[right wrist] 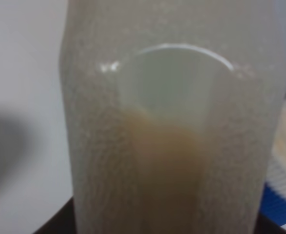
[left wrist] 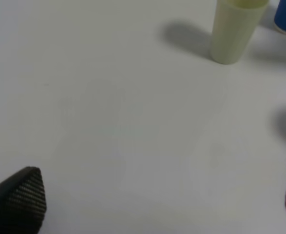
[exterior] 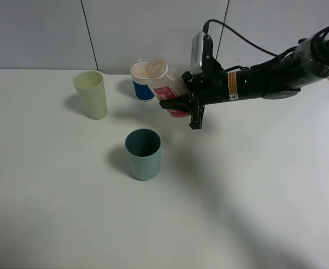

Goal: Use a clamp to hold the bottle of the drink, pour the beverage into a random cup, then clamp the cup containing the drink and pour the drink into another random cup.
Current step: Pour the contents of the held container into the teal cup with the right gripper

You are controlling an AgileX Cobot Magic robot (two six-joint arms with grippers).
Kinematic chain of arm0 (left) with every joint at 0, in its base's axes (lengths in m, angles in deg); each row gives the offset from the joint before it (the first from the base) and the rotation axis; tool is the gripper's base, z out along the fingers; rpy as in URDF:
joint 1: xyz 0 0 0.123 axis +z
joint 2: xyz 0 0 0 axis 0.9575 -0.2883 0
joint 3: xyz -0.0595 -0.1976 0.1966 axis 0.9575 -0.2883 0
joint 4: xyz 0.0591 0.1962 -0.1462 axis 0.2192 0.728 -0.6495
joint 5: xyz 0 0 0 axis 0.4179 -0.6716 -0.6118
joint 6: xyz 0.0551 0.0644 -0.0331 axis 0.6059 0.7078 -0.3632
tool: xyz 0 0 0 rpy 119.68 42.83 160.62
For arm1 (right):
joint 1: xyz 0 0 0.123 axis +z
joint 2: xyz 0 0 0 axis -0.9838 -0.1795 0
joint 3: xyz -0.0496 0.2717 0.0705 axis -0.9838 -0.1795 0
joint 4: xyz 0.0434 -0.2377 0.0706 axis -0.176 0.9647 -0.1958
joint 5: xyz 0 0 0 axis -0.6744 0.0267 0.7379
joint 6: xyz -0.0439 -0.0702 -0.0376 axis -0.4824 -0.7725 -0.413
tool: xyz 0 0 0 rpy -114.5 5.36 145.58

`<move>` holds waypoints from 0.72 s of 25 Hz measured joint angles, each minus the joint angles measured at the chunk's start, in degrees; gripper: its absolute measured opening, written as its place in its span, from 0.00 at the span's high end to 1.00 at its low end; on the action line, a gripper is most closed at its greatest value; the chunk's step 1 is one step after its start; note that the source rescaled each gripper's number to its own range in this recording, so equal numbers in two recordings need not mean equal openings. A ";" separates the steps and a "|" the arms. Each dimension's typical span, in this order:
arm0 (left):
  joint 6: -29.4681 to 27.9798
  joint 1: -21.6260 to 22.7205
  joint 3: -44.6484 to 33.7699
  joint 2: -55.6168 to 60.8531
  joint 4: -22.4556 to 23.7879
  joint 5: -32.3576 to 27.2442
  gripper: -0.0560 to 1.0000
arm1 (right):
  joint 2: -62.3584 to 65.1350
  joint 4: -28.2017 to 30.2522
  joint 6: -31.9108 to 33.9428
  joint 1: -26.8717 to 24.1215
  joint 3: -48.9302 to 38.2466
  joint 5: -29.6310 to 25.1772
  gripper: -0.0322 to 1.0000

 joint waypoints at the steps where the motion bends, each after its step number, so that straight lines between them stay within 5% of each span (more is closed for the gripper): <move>1: 0.00 0.00 0.00 0.00 0.00 0.00 0.00 | 1.28 0.43 0.00 0.00 0.00 -0.99 0.93; 18: 0.00 0.00 0.00 0.00 0.00 0.00 0.00 | 10.06 -0.07 -3.27 0.37 -4.40 -10.32 0.93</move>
